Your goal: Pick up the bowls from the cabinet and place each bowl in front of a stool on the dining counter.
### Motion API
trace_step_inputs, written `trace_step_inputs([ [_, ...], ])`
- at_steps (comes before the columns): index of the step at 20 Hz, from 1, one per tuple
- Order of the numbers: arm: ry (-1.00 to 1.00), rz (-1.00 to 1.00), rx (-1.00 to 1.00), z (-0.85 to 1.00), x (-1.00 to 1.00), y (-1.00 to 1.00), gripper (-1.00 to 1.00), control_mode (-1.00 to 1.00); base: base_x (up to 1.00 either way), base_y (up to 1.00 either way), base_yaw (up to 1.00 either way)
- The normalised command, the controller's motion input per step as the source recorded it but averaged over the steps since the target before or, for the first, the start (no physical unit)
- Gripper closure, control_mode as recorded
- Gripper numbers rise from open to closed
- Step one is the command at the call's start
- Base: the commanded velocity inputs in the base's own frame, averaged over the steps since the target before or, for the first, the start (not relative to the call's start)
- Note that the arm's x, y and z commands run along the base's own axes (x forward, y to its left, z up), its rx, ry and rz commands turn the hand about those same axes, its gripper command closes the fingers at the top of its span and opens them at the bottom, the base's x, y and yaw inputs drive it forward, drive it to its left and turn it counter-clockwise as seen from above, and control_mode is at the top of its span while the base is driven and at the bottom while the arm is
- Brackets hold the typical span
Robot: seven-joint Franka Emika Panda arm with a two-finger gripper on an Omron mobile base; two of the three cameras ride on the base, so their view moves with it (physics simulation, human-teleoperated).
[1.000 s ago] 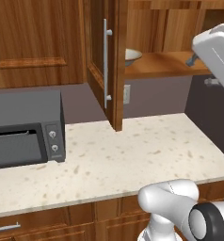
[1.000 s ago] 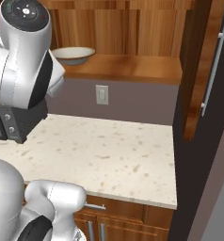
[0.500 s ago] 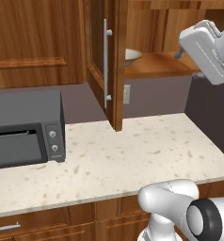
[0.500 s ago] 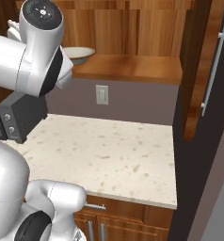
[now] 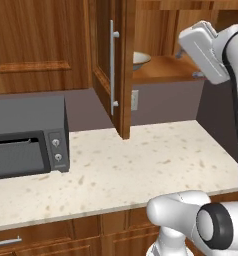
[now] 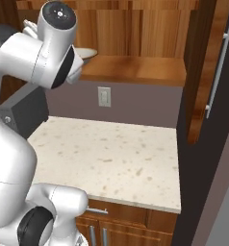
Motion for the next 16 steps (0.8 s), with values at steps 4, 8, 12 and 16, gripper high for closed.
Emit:
trace_step_inputs([
  [4, 0.0, -0.01, 0.0, -0.25, 0.49, 0.02, -1.0, -1.0, 0.0, 0.0, 0.0],
  [8, 0.0, -0.05, 0.0, -0.32, 0.47, 0.11, -1.0, -1.0, 0.0, 0.0, 0.0],
  [12, 0.0, -0.09, 0.02, -0.09, 0.34, 0.21, -1.0, -1.0, 0.0, 0.0, 0.0],
  [16, 0.0, -0.09, 0.02, 0.0, 0.39, 0.21, -1.0, -1.0, 0.0, 0.0, 0.0],
])
